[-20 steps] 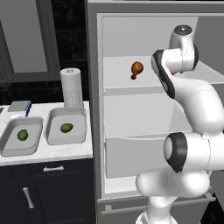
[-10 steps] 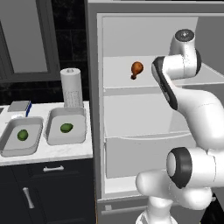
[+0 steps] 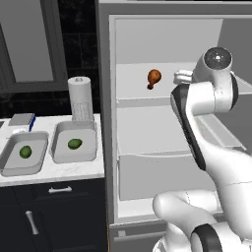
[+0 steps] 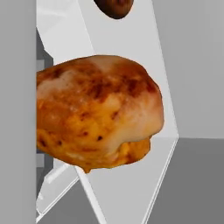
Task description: Place one avocado and one chicken drumstick in each tupperware on the nearby counter, to pack two identical lunches.
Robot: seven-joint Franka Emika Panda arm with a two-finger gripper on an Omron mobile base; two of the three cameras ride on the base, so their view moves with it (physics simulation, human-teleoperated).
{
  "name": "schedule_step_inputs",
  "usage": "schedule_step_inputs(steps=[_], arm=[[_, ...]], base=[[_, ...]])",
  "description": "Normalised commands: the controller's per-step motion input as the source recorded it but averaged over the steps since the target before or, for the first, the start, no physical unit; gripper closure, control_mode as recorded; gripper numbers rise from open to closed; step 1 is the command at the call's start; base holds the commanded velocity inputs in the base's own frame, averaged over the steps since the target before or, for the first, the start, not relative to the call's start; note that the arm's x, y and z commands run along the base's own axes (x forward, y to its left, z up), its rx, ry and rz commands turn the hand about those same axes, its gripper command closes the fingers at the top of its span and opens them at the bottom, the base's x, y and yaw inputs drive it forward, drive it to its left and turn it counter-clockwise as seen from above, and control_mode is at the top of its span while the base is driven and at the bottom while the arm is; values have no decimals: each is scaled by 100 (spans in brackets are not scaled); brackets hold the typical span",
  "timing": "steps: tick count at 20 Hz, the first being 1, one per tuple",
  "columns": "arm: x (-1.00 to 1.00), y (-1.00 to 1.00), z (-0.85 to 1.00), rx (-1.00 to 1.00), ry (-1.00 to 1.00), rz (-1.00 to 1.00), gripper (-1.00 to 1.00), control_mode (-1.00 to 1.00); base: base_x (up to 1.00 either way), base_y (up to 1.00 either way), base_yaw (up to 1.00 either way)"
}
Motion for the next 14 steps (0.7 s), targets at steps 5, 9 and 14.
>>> schedule_step_inputs(steps=[5,9,14], arm=[[-100,3,37,3,1,0,100,-100],[-100,0,-31,10,26,0,100,-100],[-80,3,-75,1,20,0,100,100]], base=[[0,0,0],[0,0,0],[-20,3,1]])
